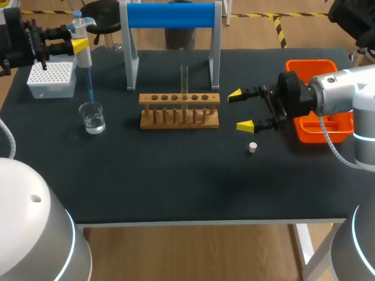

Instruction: Invert the test tube, pick up the pipette, mount the tip to pipette, aspirate from beaker and dispense into the tube, eject the tip, return the pipette, and cap with the stopper.

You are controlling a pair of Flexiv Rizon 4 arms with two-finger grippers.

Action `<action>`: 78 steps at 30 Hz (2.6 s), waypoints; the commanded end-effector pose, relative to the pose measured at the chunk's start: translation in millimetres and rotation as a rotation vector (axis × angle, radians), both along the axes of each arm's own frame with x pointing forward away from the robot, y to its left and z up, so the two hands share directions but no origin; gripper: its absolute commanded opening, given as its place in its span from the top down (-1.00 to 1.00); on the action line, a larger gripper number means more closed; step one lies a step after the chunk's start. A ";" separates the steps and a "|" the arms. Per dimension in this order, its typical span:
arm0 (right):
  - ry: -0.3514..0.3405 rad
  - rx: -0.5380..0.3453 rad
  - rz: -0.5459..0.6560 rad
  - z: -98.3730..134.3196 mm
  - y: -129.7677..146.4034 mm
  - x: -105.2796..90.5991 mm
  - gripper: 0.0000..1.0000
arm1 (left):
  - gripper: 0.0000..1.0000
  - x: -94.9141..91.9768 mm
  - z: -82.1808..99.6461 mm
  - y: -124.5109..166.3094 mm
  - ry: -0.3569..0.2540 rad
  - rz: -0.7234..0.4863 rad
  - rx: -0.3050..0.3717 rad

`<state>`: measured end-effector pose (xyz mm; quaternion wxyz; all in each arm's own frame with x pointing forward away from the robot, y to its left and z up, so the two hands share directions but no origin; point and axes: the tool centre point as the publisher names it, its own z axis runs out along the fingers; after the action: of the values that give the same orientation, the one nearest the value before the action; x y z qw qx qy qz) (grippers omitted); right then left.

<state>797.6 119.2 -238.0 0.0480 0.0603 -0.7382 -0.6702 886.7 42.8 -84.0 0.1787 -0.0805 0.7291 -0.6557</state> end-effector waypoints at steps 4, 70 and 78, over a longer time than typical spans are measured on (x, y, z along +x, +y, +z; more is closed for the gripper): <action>-0.001 -0.002 -0.003 0.7 0.1 -1.3 -1.00 | 1.00 -1.4 0.3 -0.2 -0.001 0.002 0.000; -0.062 -0.338 -0.408 -23.8 217.2 -7.9 -1.00 | 1.00 -1.4 0.3 -0.2 -0.001 0.002 0.000; -0.058 -0.349 -0.429 -38.3 224.6 3.2 -1.00 | 1.00 -1.4 0.3 -0.2 -0.001 0.002 0.000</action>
<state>798.2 327.7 -264.8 -0.0850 -0.0743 -0.8438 -0.5247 885.8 42.7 -83.4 0.1786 -0.0812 0.7298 -0.6549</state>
